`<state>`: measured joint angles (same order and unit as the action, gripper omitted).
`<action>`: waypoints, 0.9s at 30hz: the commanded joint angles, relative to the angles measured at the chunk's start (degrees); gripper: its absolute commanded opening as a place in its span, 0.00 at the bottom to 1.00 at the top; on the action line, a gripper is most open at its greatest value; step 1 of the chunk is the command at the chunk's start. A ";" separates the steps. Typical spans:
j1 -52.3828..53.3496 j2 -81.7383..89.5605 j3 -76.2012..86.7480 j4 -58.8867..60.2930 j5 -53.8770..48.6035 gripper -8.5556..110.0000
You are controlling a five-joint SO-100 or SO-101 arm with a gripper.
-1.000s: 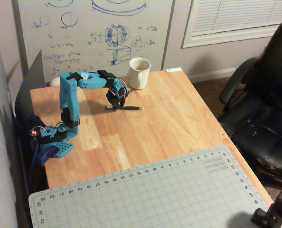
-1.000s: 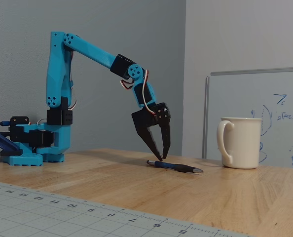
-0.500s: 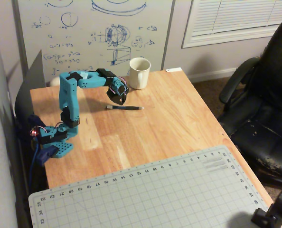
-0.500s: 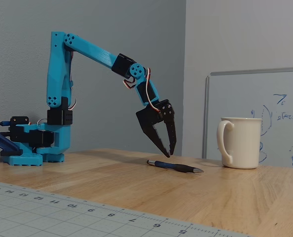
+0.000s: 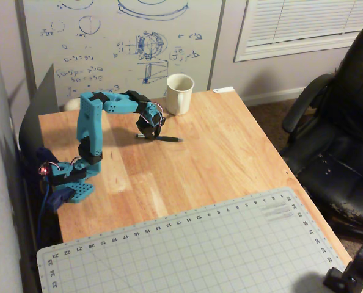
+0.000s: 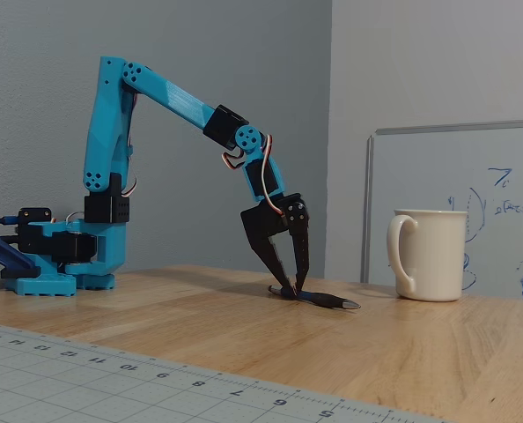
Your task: Touch the pen.
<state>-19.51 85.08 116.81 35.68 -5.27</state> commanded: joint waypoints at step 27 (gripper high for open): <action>-0.62 0.88 -5.10 -0.26 -0.09 0.08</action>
<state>-19.51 85.08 116.81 35.68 -5.27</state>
